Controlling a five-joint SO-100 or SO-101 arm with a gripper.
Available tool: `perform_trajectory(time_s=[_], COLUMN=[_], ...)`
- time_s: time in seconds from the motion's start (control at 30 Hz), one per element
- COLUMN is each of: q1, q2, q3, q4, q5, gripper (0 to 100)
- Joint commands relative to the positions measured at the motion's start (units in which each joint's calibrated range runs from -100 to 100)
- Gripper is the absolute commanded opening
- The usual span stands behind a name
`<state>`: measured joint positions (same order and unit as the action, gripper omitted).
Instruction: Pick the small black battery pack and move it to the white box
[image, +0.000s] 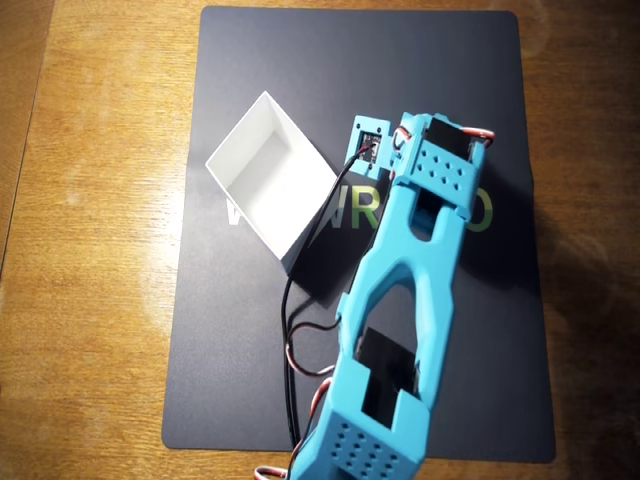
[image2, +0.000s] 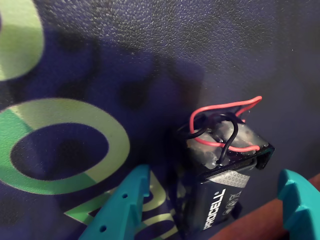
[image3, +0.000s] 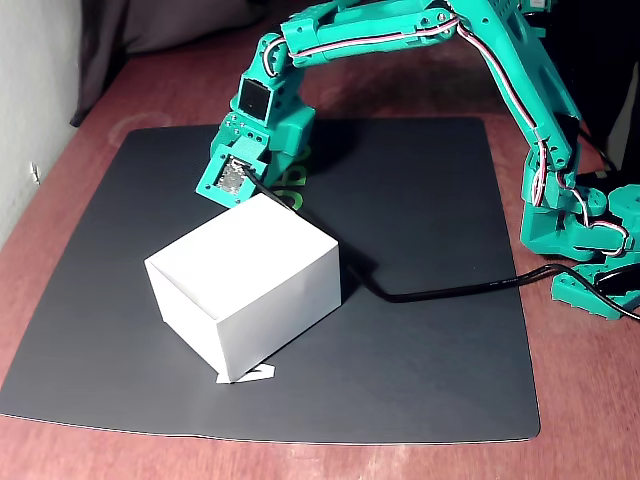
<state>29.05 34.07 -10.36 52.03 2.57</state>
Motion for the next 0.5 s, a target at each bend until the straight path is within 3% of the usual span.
perform_trajectory(time_s=[0.0,0.23,0.47], q1=[-1.0,-1.0,-0.5], q2=[1.4,6.7,9.7], q3=[-3.1,-10.9,-16.1], q4=[0.3,1.6,14.3], q5=[0.2,1.0,1.5], gripper=[29,29,29])
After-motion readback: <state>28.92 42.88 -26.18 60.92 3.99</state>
